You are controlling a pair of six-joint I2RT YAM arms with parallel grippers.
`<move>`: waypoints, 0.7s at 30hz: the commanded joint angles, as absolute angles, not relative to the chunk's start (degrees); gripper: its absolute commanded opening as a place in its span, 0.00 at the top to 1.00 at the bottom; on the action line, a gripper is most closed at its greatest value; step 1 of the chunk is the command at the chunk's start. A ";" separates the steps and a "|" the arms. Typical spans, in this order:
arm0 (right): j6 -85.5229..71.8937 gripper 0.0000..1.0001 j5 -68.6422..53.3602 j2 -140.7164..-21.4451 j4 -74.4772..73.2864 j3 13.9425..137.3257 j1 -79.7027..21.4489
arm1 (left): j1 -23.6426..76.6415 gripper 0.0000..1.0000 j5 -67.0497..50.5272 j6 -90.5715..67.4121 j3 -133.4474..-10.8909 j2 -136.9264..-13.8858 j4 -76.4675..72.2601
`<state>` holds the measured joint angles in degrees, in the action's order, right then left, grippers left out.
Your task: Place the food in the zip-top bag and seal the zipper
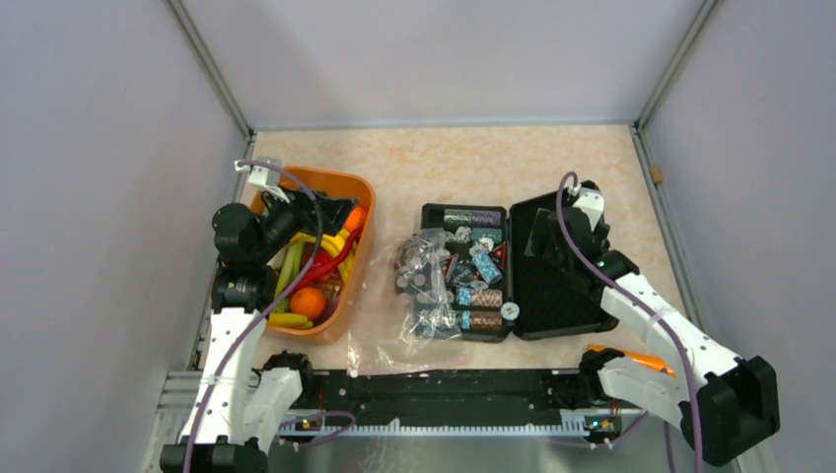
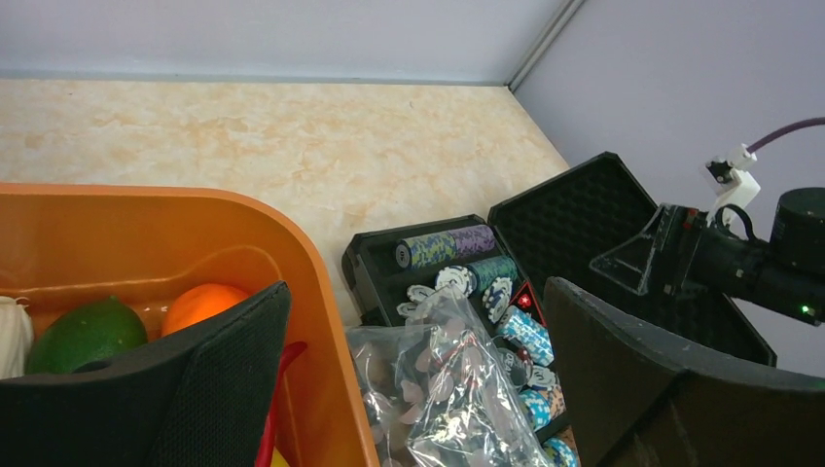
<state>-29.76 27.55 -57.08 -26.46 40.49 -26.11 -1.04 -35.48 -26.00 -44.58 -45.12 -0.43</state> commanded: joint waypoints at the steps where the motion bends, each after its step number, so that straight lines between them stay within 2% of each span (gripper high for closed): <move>1: -24.68 0.01 35.83 -57.83 -27.57 43.88 -20.88 | -1.07 0.01 -37.90 -25.40 -46.76 -44.34 -3.60; 12: -21.53 0.01 29.43 -59.12 -23.24 46.85 -6.56 | 0.35 0.01 -38.32 -25.36 -46.66 -44.99 -3.52; 13: -20.94 0.01 29.13 -48.31 -22.65 47.26 -5.59 | 0.35 0.01 -38.40 -25.50 -46.61 -45.19 -3.66; 14: -20.54 0.01 28.55 -58.89 -21.77 47.48 -4.64 | 0.35 0.01 -38.64 -25.63 -46.64 -45.33 -3.87; 19: -19.10 0.01 26.50 -65.22 -20.08 51.01 2.39 | 0.35 0.01 -39.46 -25.71 -47.05 -46.51 -4.24; 21: -18.40 0.01 22.07 -67.41 -20.12 53.14 5.88 | 0.35 0.01 -39.68 -25.44 -46.97 -46.81 -4.22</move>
